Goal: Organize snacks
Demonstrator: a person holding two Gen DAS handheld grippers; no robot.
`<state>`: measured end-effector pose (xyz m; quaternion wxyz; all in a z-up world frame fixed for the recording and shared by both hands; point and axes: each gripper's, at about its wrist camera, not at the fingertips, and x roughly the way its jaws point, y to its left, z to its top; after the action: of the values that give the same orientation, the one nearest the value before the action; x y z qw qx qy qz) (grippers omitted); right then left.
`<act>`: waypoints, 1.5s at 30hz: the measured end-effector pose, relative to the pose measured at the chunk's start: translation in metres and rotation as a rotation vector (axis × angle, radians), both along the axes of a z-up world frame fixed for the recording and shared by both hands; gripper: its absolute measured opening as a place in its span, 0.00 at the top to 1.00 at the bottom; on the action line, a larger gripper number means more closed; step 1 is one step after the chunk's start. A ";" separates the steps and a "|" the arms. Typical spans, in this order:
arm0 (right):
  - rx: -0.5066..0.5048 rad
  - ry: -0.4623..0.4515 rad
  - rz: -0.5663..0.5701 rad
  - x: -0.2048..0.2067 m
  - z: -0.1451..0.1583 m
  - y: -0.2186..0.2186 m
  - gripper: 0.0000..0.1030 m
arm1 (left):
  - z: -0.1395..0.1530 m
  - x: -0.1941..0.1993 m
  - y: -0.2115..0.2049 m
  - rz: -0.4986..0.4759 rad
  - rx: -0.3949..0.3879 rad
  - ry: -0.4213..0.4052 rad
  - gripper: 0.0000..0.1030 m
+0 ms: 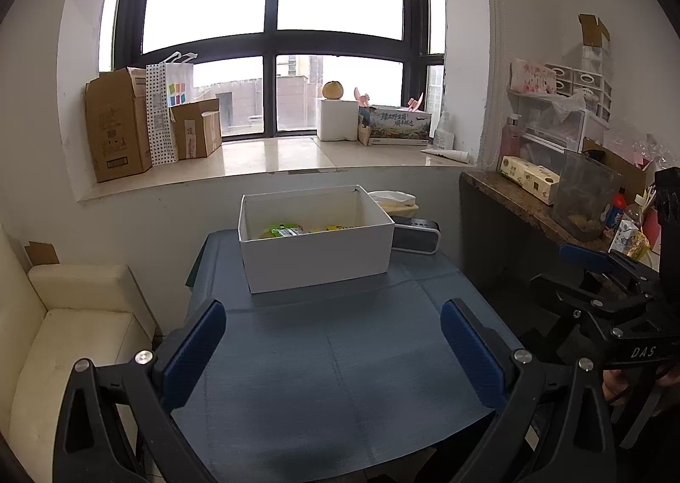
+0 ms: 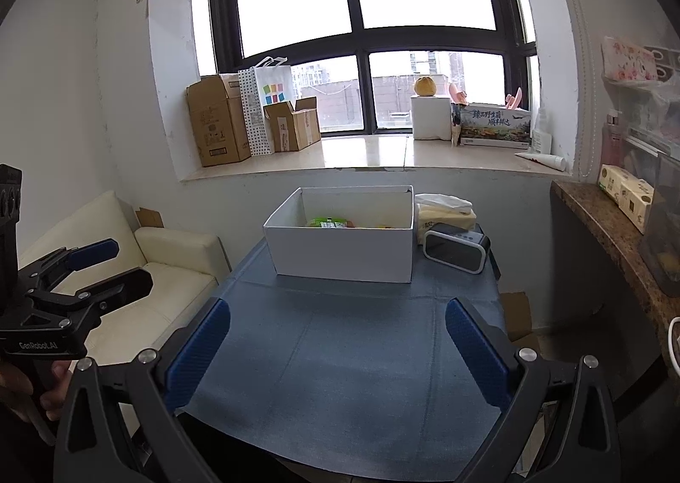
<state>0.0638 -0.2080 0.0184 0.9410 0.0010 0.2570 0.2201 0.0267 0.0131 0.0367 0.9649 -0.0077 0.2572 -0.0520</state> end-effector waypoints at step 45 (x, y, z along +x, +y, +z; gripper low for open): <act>0.015 0.015 0.015 0.000 0.000 -0.001 0.00 | -0.002 0.004 -0.003 -0.022 0.010 0.009 0.00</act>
<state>0.0643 -0.2094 0.0182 0.9373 0.0079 0.2624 0.2293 0.0304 0.0099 0.0347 0.9631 -0.0004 0.2619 -0.0615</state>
